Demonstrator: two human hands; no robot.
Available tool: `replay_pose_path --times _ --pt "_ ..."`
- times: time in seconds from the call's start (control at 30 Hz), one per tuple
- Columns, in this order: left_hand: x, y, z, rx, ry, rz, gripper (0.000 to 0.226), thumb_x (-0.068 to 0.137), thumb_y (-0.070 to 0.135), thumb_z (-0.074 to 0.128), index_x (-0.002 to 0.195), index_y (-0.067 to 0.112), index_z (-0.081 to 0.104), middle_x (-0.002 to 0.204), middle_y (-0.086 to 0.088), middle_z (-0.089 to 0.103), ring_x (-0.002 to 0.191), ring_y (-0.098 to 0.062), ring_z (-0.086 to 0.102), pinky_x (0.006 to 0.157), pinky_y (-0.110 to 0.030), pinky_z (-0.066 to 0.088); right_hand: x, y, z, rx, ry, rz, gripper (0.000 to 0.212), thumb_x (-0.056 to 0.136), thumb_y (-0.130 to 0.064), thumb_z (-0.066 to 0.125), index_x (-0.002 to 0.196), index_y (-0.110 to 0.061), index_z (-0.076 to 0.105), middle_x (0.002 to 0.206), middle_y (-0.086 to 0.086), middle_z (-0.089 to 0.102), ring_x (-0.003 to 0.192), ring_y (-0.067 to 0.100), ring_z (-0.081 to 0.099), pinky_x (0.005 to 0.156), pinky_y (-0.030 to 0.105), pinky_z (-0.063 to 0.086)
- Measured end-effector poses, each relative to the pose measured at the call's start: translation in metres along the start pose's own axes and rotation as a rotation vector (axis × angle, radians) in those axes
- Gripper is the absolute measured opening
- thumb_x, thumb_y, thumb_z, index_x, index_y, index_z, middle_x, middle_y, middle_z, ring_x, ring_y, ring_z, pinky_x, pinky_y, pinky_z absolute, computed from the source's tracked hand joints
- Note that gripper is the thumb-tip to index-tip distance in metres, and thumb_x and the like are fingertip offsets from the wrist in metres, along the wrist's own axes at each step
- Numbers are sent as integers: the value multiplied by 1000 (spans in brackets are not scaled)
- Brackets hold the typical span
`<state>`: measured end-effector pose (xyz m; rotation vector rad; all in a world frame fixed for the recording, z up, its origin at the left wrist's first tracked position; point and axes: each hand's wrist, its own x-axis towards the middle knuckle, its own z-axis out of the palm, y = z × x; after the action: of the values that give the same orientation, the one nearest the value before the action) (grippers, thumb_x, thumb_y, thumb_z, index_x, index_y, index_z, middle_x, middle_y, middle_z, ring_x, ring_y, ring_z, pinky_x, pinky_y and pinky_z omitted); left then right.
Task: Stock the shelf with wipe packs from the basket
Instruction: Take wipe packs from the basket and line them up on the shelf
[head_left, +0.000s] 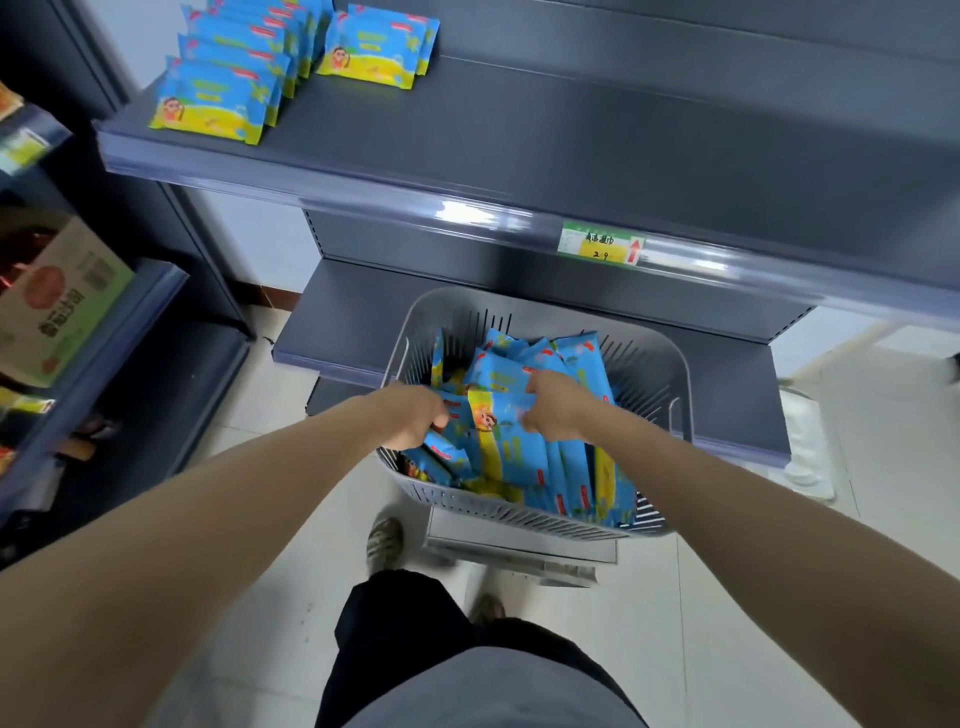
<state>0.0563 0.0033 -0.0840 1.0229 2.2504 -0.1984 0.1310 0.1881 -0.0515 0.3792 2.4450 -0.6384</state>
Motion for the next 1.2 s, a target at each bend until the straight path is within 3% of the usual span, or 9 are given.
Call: replay_pose_path --times 0.17,0.27,0.37,0.53,0.63,0.73,0.87,1.1,1.2 --pt "6 2 -14 10 28 -7 38 92 15 50 130 17 51 133 -4 51 119 -26 48 99 -35 34 -9 5 -29 95 65 13 41 94 -8 42 133 0 29 71 13 45 56 26 50 50 36 42" --pt "2 4 -42 -54 112 32 26 88 21 53 111 11 59 112 -8 59 97 -27 55 79 -32 43 -19 5 -59 246 161 -44 45 94 -9 41 135 -21 28 75 10 50 53 20 48 48 31 42" --pt "-7 3 -74 -139 232 47 12 85 22 53 82 11 51 79 -6 53 69 -24 48 53 -27 31 -23 -3 -95 190 299 -181 35 91 -6 41 122 -21 42 95 5 55 65 23 53 55 30 45" --pt "-27 -16 -125 -354 404 -7 13 87 25 51 80 15 46 74 -1 52 61 -18 47 51 -27 34 -14 -34 -162 317 503 -310 28 86 3 43 97 -4 68 64 -11 50 47 0 43 44 8 31" --pt "-35 -39 -155 -524 482 -30 10 94 24 46 90 15 43 89 -7 57 67 -17 53 51 -25 39 2 -61 -193 382 558 -328 10 82 -11 65 93 -11 63 81 0 56 68 11 50 56 19 37" --pt "-41 -68 -185 -796 499 -25 16 95 25 47 93 11 39 83 -9 54 63 -22 60 36 -27 47 29 -95 -221 299 555 -304 39 73 -3 71 100 -19 47 100 9 48 77 20 47 54 25 36" --pt "-44 -120 -225 -646 563 -35 19 90 18 56 95 16 38 84 -3 50 64 -21 61 33 -25 46 66 -144 -254 88 602 -315 82 77 5 55 144 -26 19 107 7 45 65 21 50 46 25 35" --pt "-26 -202 -273 -320 634 -38 35 78 13 67 106 20 48 90 2 51 81 -20 50 66 -29 37 155 -214 -288 -124 561 -362 105 75 5 62 148 -29 -6 73 7 49 57 21 49 46 30 37" --pt "-12 -232 -286 -206 652 -31 34 79 15 65 109 21 53 89 2 51 80 -19 47 66 -28 35 197 -236 -298 -234 490 -287 76 75 -3 69 137 -9 25 109 17 55 78 24 50 59 30 36"
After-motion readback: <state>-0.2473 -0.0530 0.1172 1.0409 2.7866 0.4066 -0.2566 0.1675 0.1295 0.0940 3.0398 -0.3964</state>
